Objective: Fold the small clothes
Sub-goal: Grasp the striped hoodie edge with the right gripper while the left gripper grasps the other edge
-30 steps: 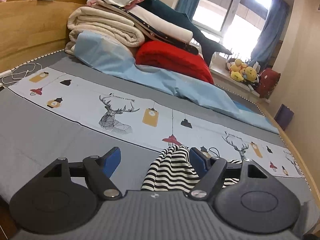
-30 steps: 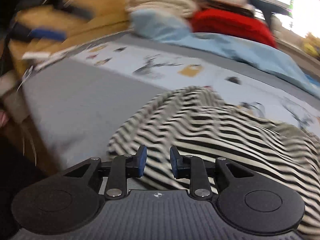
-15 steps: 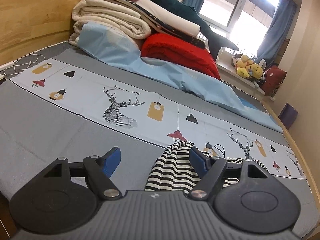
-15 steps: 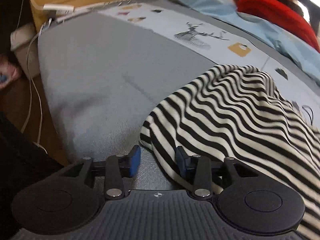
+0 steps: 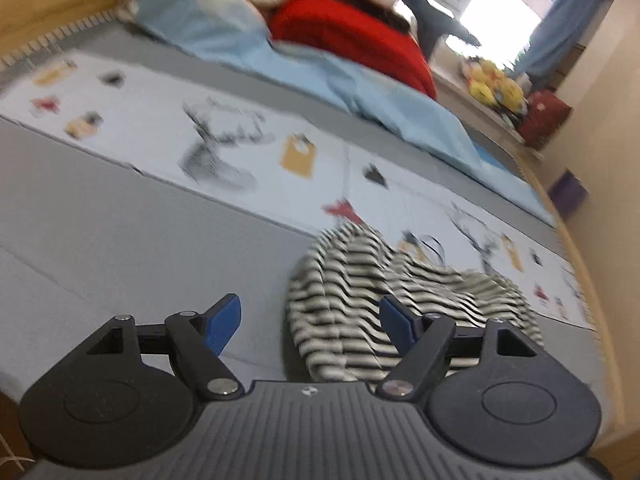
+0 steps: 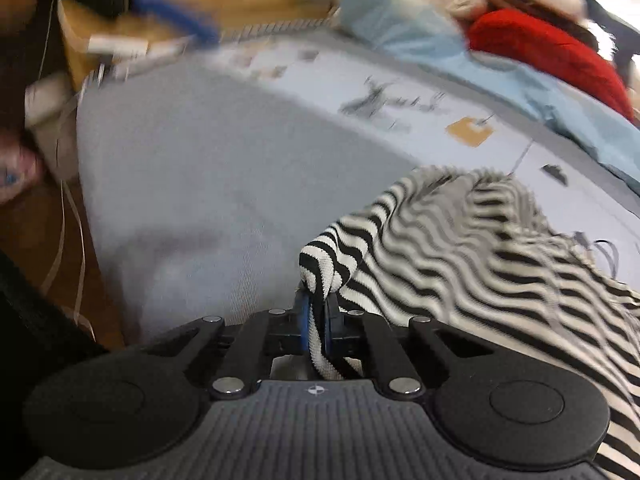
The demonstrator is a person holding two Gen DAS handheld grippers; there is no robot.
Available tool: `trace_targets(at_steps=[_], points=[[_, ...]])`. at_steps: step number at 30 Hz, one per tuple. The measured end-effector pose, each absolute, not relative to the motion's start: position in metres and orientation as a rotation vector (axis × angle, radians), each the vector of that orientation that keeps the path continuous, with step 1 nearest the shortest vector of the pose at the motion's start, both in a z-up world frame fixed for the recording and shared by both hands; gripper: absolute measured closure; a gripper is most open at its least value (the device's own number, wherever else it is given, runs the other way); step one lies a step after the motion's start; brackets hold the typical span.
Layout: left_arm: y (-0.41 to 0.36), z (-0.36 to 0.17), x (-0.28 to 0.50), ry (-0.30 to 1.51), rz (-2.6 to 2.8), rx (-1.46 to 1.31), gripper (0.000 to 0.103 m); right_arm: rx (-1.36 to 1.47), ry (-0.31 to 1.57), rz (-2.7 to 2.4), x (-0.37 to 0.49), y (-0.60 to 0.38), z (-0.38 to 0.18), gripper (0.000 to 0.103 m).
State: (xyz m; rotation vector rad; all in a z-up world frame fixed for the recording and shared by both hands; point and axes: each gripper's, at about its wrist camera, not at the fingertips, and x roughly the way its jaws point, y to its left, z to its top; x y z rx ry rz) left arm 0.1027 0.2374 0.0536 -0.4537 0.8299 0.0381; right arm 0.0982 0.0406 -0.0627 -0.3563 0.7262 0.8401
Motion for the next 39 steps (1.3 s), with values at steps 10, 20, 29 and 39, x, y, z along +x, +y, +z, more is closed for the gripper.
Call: trace_targets(at_steps=[10,20,29,39], points=[[0.230,-0.026,0.176,1.027,-0.096,-0.864,0.014,-0.112,0.638,0.818,0.107,-0.041,-0.012,0.099],[0.206,-0.082,0.243,1.166,-0.109,-0.921,0.016,-0.077,0.621,0.832,0.108,-0.066,0.000,0.100],[0.212,-0.067,0.247,1.069,-0.143,-0.761,0.091,-0.069,0.652,0.883,0.108,-0.048,-0.004,0.100],[0.249,-0.018,0.201,0.933,-0.066,-0.719,0.092,0.111,0.597,1.021,0.101,-0.021,0.009,0.100]])
